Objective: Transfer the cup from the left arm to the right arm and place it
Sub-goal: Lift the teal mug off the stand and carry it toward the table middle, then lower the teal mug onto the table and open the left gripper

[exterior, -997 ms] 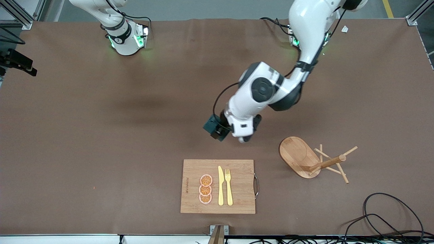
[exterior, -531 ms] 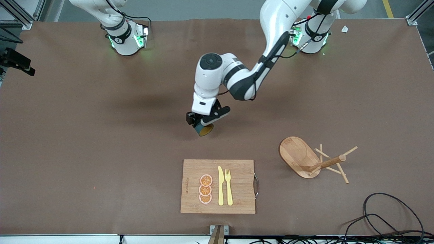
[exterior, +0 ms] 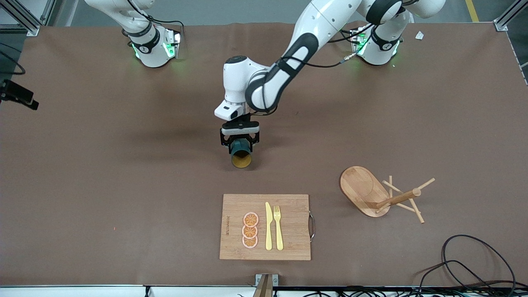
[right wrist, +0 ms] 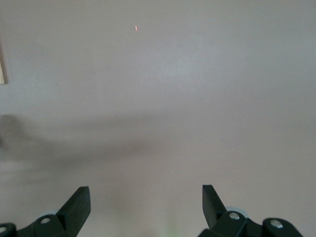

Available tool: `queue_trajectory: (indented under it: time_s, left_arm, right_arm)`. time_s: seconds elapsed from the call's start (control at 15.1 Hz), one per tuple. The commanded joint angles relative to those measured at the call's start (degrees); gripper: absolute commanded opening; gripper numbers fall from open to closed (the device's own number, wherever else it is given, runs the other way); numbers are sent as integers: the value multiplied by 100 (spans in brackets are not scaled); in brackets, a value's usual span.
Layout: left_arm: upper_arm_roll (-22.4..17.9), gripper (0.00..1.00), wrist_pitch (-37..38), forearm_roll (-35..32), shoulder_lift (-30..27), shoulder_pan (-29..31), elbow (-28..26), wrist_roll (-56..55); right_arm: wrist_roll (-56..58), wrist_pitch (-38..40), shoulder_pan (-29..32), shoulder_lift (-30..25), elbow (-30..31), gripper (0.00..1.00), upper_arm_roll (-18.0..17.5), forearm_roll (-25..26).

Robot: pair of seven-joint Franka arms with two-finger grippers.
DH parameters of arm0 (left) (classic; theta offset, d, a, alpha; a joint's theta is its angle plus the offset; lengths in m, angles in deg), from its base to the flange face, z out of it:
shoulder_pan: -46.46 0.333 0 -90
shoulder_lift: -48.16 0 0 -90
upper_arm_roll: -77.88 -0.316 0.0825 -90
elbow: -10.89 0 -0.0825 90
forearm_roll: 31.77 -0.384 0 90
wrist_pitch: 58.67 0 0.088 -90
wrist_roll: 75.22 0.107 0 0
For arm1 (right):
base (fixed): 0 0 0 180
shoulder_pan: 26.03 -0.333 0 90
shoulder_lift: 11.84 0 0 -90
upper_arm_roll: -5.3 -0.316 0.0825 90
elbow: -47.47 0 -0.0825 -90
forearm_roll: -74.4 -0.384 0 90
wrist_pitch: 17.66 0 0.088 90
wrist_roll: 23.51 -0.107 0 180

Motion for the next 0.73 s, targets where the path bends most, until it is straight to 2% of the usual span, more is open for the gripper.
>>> queue_trajectory:
  time_s: [0.0, 0.33, 0.47, 0.6, 0.66]
  left_arm:
    - [-99, 66, -28, -1258, 86, -205, 96, -742]
    - [-99, 70, 375, -3850, 429, -363, 61, -2508]
    - [-99, 70, 866, -4432, 613, -503, -62, -2993]
    - [-90, 71, 1315, -4663, 807, -653, -89, -3152]
    - [-81, 82, 1491, -4663, 816, -793, -194, -3231]
  right_arm:
    - [17, -197, 84, 39, 5, 100, -71, 75]
    - [8, -584, 84, 188, 5, 100, -71, 75]
    - [0, -628, 127, 276, 5, 100, -71, 22]
    - [0, -628, 137, 522, 5, 100, -71, 4]
    - [8, -628, 163, 531, 5, 100, -71, 4]
